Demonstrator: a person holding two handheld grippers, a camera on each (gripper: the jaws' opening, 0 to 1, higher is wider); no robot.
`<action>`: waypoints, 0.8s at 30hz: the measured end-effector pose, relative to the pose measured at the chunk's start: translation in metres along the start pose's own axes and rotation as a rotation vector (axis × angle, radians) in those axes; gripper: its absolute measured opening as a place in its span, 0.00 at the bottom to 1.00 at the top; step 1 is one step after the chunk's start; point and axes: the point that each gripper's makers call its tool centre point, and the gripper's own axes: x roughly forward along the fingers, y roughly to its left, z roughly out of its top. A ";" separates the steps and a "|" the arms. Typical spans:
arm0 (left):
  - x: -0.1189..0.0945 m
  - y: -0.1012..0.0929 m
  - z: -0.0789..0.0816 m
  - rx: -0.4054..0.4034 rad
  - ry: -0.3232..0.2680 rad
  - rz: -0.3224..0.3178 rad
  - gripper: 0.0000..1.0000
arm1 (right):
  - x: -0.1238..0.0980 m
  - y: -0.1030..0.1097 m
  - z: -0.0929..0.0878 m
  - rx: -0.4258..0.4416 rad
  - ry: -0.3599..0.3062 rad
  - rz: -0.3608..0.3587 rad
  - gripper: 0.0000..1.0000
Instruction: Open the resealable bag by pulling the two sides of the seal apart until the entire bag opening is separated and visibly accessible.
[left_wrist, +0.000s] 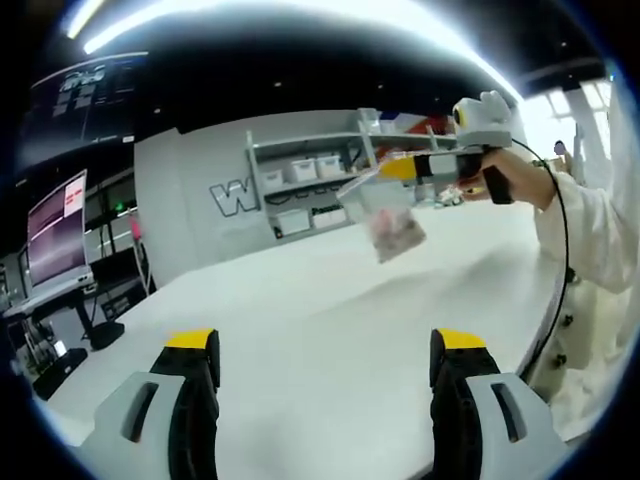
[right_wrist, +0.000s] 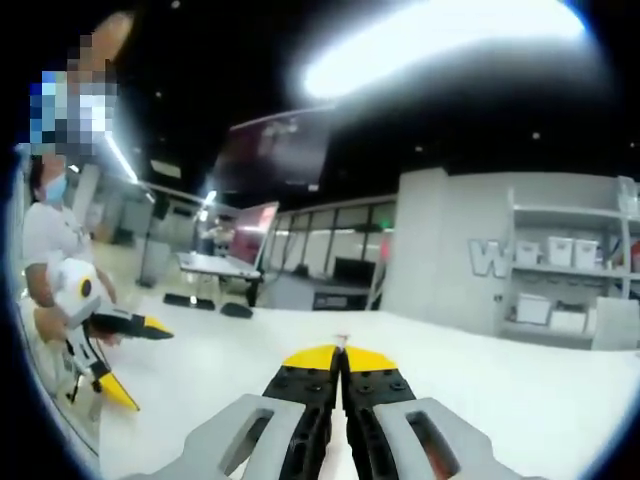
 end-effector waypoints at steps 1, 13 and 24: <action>0.000 0.000 0.001 -0.007 -0.003 -0.003 0.85 | -0.001 -0.001 0.000 0.000 -0.001 -0.001 0.00; 0.003 -0.002 0.003 0.000 -0.004 -0.010 0.86 | -0.016 0.002 0.008 -0.019 -0.018 -0.013 0.00; 0.004 -0.009 0.004 -0.004 -0.008 -0.030 0.86 | -0.028 0.007 0.004 -0.021 -0.012 -0.010 0.00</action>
